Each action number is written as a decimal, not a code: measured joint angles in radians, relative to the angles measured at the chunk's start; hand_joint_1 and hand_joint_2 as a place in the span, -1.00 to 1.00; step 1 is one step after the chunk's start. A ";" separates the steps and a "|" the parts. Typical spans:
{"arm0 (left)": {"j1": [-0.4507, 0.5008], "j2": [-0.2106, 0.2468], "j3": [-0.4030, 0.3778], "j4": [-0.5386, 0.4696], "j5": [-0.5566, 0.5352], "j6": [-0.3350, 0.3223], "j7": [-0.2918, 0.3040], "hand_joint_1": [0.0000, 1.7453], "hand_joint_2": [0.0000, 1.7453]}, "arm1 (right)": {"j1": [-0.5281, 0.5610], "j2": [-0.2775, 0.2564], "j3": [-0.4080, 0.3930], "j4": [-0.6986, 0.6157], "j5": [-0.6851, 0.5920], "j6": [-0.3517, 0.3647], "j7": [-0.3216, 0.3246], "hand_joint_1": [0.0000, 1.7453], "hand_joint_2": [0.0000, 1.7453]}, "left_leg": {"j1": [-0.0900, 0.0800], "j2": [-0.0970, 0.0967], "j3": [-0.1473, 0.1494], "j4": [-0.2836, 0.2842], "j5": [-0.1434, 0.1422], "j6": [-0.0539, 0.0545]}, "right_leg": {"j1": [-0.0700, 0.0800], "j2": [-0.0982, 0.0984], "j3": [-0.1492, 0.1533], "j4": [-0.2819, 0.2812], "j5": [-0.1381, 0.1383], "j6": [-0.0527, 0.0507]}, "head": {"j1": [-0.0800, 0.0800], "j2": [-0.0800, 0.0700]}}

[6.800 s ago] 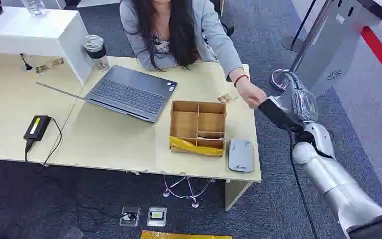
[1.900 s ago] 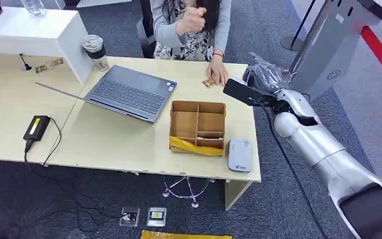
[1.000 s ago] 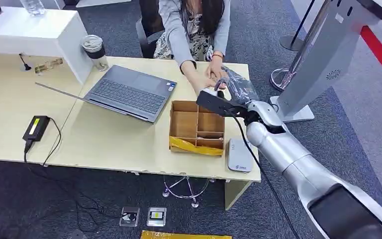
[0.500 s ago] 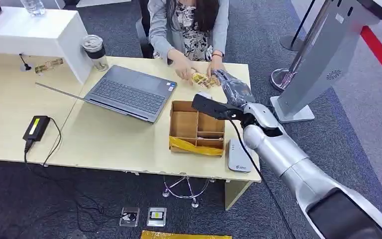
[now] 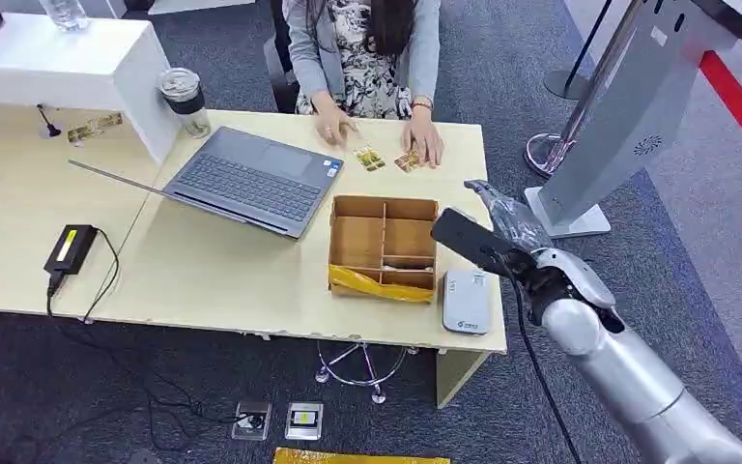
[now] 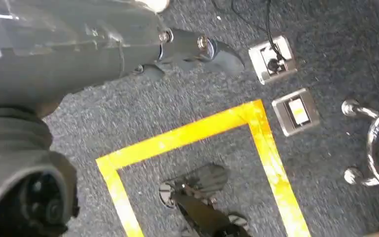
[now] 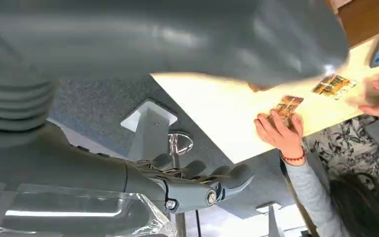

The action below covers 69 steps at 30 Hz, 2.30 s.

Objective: Pass the card to the sensor for recognition and then transmit it.

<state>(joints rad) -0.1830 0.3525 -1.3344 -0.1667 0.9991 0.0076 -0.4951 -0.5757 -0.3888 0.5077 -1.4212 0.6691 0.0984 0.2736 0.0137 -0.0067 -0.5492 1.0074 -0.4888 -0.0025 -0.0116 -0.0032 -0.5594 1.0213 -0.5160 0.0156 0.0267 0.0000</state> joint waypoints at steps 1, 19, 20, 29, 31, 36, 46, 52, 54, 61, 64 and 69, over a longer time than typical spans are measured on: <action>0.000 -0.001 0.000 0.000 0.004 0.005 0.003 -1.00 -1.00 | 0.021 -0.014 -0.011 -0.056 -0.006 0.000 0.010 -1.00 1.00 | 0.000 0.000 0.000 0.000 0.000 0.000 | 0.000 0.000 0.000 0.000 0.000 0.000 | 0.001 0.000; -0.009 -0.028 0.000 0.000 -0.007 0.027 0.023 -1.00 -1.00 | 0.148 0.017 0.004 -0.214 0.201 -0.194 -0.006 -1.00 1.00 | 0.000 0.001 0.000 0.000 0.000 0.000 | 0.000 0.002 0.000 0.000 0.000 0.000 | 0.000 0.000; -0.010 -0.029 0.000 0.000 -0.008 0.027 0.023 -1.00 -1.00 | 0.148 0.025 0.007 -0.194 0.215 -0.202 -0.010 -1.00 1.00 | 0.000 0.001 -0.001 0.000 0.000 0.000 | 0.000 0.002 0.000 0.000 0.000 0.000 | 0.000 0.000; -0.013 -0.031 0.000 0.000 -0.011 0.013 0.023 -1.00 -1.00 | 0.130 0.107 0.047 -0.003 0.340 -0.260 -0.069 -1.00 1.00 | 0.001 0.001 -0.001 -0.001 0.000 0.000 | 0.001 0.001 0.000 0.000 0.000 0.000 | 0.001 0.000; -0.014 -0.031 0.000 0.000 -0.011 0.012 0.023 -1.00 -1.00 | 0.125 0.130 0.055 0.041 0.356 -0.265 -0.076 -1.00 1.00 | 0.000 0.001 -0.001 -0.001 0.000 0.000 | 0.001 0.001 0.000 0.000 0.000 0.000 | 0.000 0.000; -0.014 -0.031 0.000 0.000 -0.007 0.013 0.027 -1.00 -1.00 | 0.121 0.171 0.069 0.110 0.394 -0.262 -0.079 -1.00 1.00 | 0.000 0.001 -0.001 -0.001 0.000 0.000 | 0.000 0.001 0.000 0.000 0.000 0.000 | 0.000 0.000; -0.014 -0.031 0.000 0.000 -0.008 0.011 0.028 -1.00 -1.00 | 0.115 0.227 0.081 0.160 0.459 -0.243 -0.078 -1.00 1.00 | 0.000 0.001 -0.001 -0.001 0.000 0.000 | 0.000 0.002 0.000 0.000 0.000 0.000 | 0.001 0.000; -0.014 -0.030 0.000 0.000 -0.015 0.012 0.028 -1.00 -1.00 | 0.117 0.247 0.097 0.176 0.487 -0.240 -0.076 -1.00 1.00 | 0.000 0.001 -0.001 -0.001 0.000 0.000 | 0.000 0.002 0.000 0.000 0.000 0.000 | 0.000 0.000; -0.014 -0.030 0.000 0.000 -0.015 0.011 0.028 -1.00 -1.00 | 0.117 0.252 0.104 0.182 0.530 -0.246 -0.076 -1.00 1.00 | 0.000 0.001 -0.001 -0.001 0.000 0.000 | 0.000 0.002 0.000 0.000 0.000 0.000 | 0.000 0.000; -0.014 -0.030 0.000 0.000 -0.016 0.014 0.028 -1.00 -1.00 | 0.106 0.259 0.121 0.224 0.566 -0.264 -0.113 -1.00 1.00 | 0.000 0.001 -0.001 -0.001 0.000 0.000 | 0.000 0.002 0.000 0.000 0.000 0.000 | 0.000 0.000; -0.014 -0.031 0.000 0.000 -0.016 0.016 0.030 -1.00 -1.00 | 0.090 0.259 0.121 0.260 0.563 -0.287 -0.123 -1.00 1.00 | 0.000 0.001 -0.001 0.000 0.000 0.000 | 0.000 0.002 0.000 0.000 0.000 0.000 | 0.001 0.000; -0.014 -0.031 0.000 0.000 -0.016 0.016 0.030 -1.00 -1.00 | 0.090 0.259 0.121 0.260 0.563 -0.287 -0.123 -1.00 1.00 | 0.000 0.001 -0.001 0.000 0.000 0.000 | 0.000 0.002 0.000 0.000 0.000 0.000 | 0.001 0.000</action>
<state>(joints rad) -0.1970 0.3220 -1.3344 -0.1667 0.9834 0.0237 -0.4654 -0.4855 -0.1297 0.6283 -1.1616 1.2318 -0.1884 0.1503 0.0141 -0.0055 -0.5499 1.0069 -0.4888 -0.0029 -0.0112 -0.0012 -0.5594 1.0217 -0.5161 0.0155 0.0275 0.0000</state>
